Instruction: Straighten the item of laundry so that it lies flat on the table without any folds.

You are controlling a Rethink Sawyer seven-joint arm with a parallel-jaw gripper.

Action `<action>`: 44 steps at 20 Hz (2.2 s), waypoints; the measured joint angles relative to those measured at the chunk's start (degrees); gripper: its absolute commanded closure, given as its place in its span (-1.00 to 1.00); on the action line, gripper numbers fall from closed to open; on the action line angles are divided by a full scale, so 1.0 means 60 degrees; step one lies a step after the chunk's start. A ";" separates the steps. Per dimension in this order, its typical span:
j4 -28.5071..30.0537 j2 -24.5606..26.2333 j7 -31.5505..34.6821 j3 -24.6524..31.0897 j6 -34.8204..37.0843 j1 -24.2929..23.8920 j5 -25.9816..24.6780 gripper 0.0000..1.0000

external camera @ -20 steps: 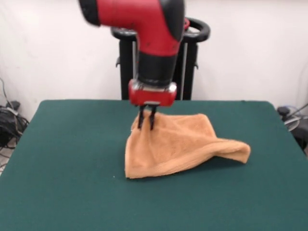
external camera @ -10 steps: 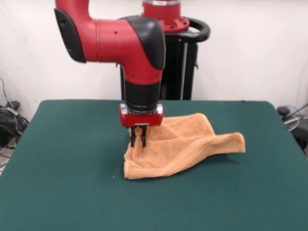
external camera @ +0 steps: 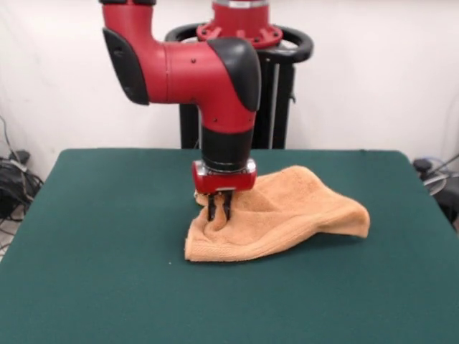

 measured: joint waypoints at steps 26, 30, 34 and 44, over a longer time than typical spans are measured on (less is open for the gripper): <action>0.1632 -0.2867 0.0162 -0.1306 -0.0964 0.3100 0.3531 -1.00; 0.1537 -0.2304 0.0176 -0.1769 -0.2167 0.3570 0.3969 -1.00; 0.1431 -0.1603 0.0176 -0.2408 -0.3271 0.4025 0.4425 -1.00; 0.1423 -0.0278 0.0176 -0.3181 -0.4308 0.4238 0.5110 -1.00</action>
